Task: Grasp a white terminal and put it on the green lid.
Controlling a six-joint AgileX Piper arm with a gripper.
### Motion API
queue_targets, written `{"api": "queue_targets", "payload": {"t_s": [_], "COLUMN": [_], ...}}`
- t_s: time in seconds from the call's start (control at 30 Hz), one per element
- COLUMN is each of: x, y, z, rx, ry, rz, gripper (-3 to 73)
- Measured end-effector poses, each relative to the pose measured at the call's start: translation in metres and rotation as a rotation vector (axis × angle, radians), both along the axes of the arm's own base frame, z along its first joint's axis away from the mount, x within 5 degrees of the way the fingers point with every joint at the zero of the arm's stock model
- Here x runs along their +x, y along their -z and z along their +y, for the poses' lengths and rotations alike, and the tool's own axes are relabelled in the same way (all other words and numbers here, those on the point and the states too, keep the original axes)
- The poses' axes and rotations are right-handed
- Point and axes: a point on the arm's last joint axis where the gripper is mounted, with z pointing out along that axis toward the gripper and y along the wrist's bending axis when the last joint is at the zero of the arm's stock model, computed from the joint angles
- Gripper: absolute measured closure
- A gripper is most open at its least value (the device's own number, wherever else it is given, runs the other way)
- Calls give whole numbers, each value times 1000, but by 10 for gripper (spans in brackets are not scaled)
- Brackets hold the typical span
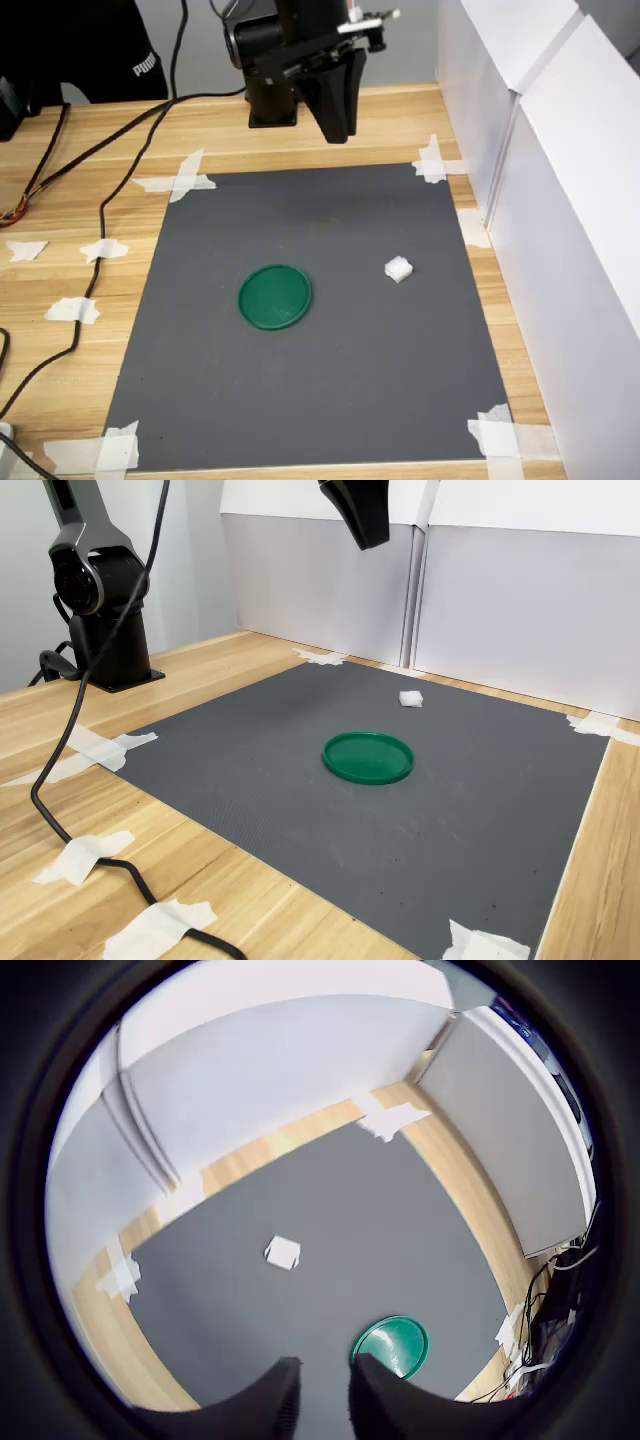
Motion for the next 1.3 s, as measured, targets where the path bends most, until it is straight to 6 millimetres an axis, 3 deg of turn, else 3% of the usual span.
{"api": "queue_targets", "payload": {"t_s": [0.2, 0.33, 0.7, 1.03, 1.3], "x": [10, 17, 28, 36, 52], "y": [16, 17, 35, 72, 101], "z": [17, 27, 41, 77, 84], "rx": [-15, 28, 102, 46, 19], "ry": [12, 8, 33, -8, 50], "rz": [11, 4, 106, 138, 157], "gripper": [143, 37, 21, 44, 46]}}
